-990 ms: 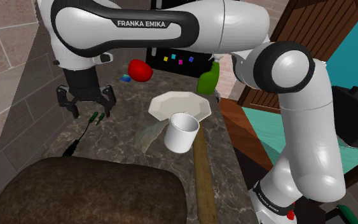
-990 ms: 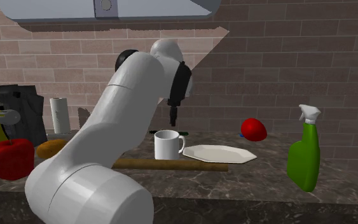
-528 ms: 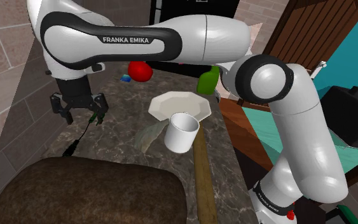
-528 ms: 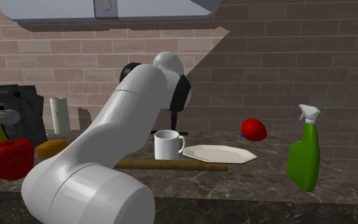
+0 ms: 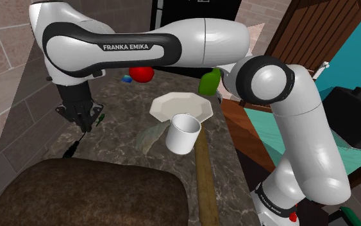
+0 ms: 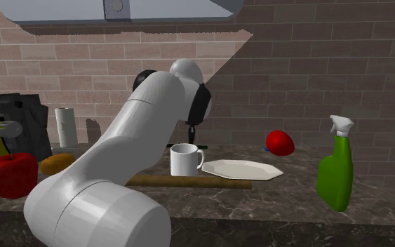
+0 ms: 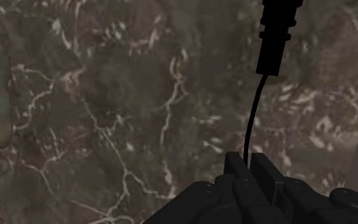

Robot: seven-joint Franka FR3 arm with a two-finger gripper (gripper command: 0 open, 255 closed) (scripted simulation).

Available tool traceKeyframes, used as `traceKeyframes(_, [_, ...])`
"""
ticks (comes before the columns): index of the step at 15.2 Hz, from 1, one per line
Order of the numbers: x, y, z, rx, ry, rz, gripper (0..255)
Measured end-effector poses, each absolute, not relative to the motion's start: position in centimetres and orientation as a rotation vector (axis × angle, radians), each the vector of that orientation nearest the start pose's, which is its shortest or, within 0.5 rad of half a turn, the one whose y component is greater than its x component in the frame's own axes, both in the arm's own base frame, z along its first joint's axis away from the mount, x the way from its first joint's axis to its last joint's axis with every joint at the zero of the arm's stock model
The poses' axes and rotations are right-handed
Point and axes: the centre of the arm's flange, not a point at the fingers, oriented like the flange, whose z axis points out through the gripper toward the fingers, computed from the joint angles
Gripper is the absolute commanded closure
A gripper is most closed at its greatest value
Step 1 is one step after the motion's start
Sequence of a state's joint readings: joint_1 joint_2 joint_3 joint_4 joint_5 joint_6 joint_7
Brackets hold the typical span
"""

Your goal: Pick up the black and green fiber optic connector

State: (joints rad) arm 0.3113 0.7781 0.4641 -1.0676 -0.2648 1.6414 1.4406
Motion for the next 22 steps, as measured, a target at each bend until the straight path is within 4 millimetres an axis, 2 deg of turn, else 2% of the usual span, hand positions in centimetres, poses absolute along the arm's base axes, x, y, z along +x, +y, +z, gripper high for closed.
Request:
traceKeyframes(8, [61.1,41.0,38.9,-3.023,1.148,0.197,255])
traceKeyframes(22, [61.0,41.0,45.8,-3.024,1.149,0.199,255])
